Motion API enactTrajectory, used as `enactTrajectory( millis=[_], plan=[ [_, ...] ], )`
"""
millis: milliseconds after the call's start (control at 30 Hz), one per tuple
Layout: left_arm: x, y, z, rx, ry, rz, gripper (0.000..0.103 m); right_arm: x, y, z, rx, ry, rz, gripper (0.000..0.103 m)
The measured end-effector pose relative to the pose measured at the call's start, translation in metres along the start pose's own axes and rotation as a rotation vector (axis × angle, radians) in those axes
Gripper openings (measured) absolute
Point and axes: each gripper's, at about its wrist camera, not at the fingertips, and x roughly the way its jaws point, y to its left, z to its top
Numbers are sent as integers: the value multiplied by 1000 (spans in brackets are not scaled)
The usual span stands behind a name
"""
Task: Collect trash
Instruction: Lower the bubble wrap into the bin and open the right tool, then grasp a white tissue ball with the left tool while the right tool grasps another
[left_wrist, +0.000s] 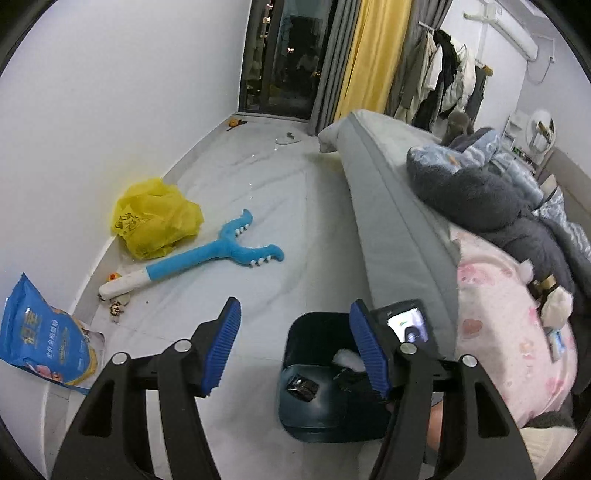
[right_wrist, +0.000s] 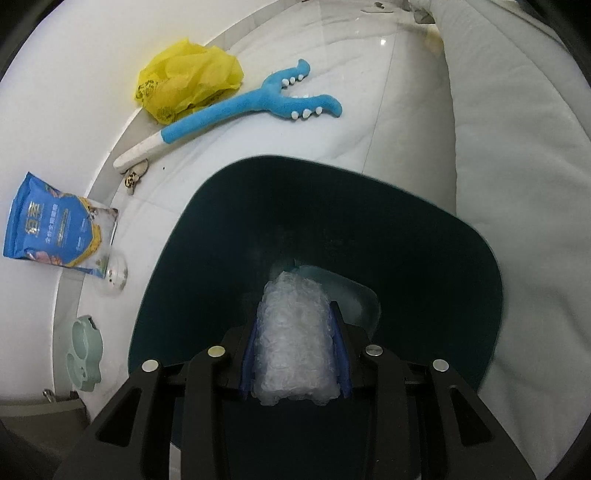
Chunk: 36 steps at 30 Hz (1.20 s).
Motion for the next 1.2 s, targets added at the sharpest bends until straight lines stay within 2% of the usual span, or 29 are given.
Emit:
enactTrajectory(
  millis=[67, 100, 200, 233, 367, 467, 533, 700, 867, 1200],
  plan=[
    [-3, -3, 2, 10, -8, -2, 66, 0, -1, -1, -4, 4, -4, 36],
    [-5, -5, 4, 14, -16, -3, 70, -2, -1, -2, -3, 8, -4, 38],
    [-15, -13, 8, 40, -55, 21, 82, -10, -3, -3, 5, 0, -8, 63],
    [-18, -15, 9, 46, -72, 27, 83, -14, -4, -3, 9, -7, -3, 66],
    [-31, -21, 16, 39, -140, 14, 93, -36, -4, -4, -3, -45, 3, 73],
    [-38, -29, 22, 42, -182, 12, 95, -53, -6, -8, -16, -65, 8, 77],
    [-42, -37, 25, 59, -210, 22, 96, -63, -6, -10, -33, -78, 7, 84],
    [-44, -56, 33, 75, -223, -5, 97, -102, -10, -14, -46, -158, 41, 92],
    [-47, -79, 38, 139, -251, -3, 99, -141, -26, -19, -42, -244, 48, 95],
    [-39, -118, 42, 128, -233, -95, 99, -206, -72, -36, -35, -380, -8, 97]
  ],
)
